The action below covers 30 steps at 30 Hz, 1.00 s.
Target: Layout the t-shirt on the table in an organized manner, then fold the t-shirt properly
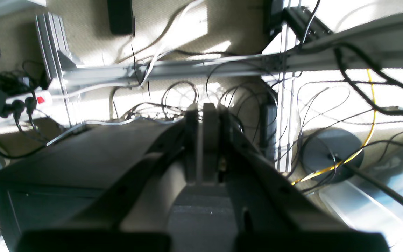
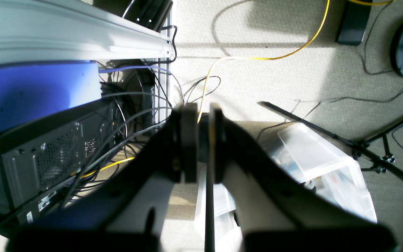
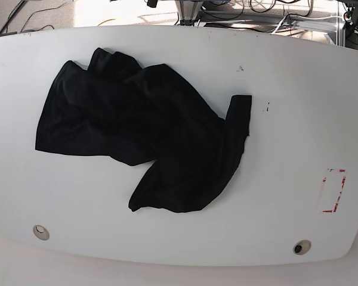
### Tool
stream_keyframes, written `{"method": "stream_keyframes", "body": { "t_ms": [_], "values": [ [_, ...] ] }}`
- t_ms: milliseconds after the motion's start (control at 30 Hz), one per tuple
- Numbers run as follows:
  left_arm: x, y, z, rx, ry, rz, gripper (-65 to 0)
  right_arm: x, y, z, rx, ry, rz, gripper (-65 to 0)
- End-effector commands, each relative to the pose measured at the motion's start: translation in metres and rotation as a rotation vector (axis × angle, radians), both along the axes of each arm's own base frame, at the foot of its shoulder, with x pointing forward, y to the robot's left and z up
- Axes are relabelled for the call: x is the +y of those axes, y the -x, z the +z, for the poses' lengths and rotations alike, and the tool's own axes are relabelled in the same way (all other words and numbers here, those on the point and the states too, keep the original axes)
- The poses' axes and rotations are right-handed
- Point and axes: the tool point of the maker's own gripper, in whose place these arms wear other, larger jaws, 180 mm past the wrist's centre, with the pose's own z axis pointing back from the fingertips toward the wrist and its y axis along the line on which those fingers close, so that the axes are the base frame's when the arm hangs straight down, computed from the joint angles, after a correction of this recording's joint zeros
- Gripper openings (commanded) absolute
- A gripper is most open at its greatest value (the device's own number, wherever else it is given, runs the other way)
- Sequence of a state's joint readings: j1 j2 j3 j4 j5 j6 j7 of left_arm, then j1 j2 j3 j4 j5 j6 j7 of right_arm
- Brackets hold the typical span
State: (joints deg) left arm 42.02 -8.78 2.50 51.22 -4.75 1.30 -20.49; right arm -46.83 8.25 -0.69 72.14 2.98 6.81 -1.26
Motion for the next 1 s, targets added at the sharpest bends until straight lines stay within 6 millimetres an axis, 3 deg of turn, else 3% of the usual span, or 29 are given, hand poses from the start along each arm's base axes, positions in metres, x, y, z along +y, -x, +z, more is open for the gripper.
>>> {"method": "stream_keyframes", "body": {
  "t_ms": [0,233,633,967],
  "values": [
    [-0.001,0.015,0.012,0.007,0.002,-0.007,-64.4,0.002,0.005,0.016,-0.024,-0.007,0.003,-59.3],
    [0.01,0.012,0.039,-0.029,-0.022,0.013,-64.4,0.01,0.003,0.043,-0.052,-0.022,0.016,-59.3],
    [0.035,-0.015,0.1,-0.149,-0.073,-0.04,-64.4,0.022,-0.006,0.091,-0.104,-0.044,0.03,-59.3],
    [0.034,-0.046,0.144,-0.255,-0.076,-0.121,-64.4,-0.011,-0.014,0.123,-0.147,0.048,-0.062,-59.5]
  ]
}}
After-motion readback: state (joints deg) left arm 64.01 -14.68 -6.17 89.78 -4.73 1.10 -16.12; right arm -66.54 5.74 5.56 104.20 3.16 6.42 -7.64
